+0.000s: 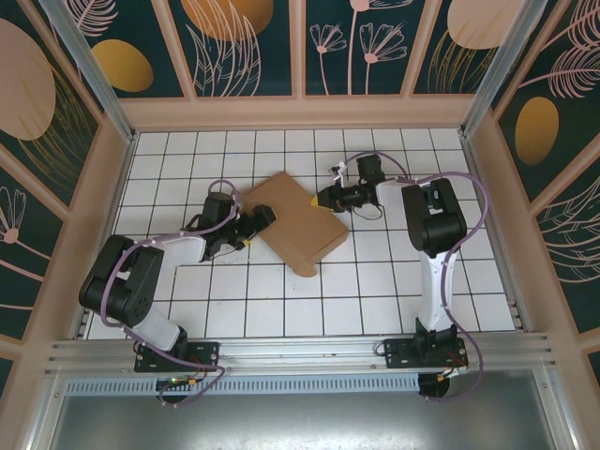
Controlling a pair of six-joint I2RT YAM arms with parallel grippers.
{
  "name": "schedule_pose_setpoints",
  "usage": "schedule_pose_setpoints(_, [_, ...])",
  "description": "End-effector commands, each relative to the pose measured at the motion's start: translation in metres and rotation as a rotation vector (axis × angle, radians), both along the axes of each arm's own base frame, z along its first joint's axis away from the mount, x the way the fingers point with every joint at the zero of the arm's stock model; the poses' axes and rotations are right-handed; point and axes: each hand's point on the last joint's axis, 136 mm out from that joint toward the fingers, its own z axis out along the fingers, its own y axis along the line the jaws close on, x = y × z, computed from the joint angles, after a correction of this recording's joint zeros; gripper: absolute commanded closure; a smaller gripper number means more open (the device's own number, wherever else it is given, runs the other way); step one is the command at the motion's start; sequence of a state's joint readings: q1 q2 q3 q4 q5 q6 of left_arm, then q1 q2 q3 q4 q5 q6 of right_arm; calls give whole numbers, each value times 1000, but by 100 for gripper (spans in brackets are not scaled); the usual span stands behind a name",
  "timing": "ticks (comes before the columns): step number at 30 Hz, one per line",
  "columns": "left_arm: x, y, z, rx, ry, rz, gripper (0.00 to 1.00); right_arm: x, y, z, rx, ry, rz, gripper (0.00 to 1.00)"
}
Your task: Fold the paper box
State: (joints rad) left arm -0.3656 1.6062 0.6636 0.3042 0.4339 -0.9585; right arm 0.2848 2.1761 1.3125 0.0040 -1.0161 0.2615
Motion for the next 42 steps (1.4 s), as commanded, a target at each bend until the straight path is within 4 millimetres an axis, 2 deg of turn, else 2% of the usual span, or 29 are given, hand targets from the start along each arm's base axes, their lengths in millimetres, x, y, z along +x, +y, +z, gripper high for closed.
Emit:
schedule_pose_setpoints(1, [7,-9,-1,-55,-10,-5,3,-23,-33,-81,-199,208,-92,76])
schedule_pose_setpoints(5, [15,-21,-13,-120,11,-5,6,-24,-31,-78,-180,214,-86,76])
schedule_pose_setpoints(8, [23,-30,-15,-152,-9,-4,9,-25,-29,-77,-171,219,-81,76])
schedule_pose_setpoints(14, [36,-36,7,-226,-98,37,23,-33,-18,-78,-152,237,-48,73])
schedule_pose_setpoints(16, [37,-39,15,-255,-109,45,31,-33,-14,-75,-146,234,-40,70])
schedule_pose_setpoints(20, [37,-38,25,-278,-121,82,49,-30,-10,-67,-152,207,-50,60])
schedule_pose_setpoints(23, [37,-30,30,-244,-115,128,56,-23,-16,-57,-183,165,-92,47])
schedule_pose_setpoints(24, [37,-25,25,-218,-101,149,59,-20,-20,-53,-202,148,-114,43])
schedule_pose_setpoints(25, [37,-21,34,-211,-111,165,60,-17,-23,-48,-221,125,-135,40])
schedule_pose_setpoints(28, [34,-14,32,-176,-86,197,62,-7,-39,-38,-311,60,-223,34])
schedule_pose_setpoints(32, [28,-3,28,-131,-58,242,64,9,-67,-19,-447,-43,-376,30])
schedule_pose_setpoints(34, [25,4,26,-106,-45,265,66,16,-87,-10,-548,-95,-466,29])
schedule_pose_setpoints(37, [20,12,25,-78,-30,296,67,21,-107,15,-654,-224,-553,30])
schedule_pose_setpoints(40, [18,18,28,-42,-16,326,64,17,-101,52,-675,-395,-549,35])
schedule_pose_setpoints(42, [17,21,32,-20,-4,344,62,6,-82,78,-655,-556,-473,36])
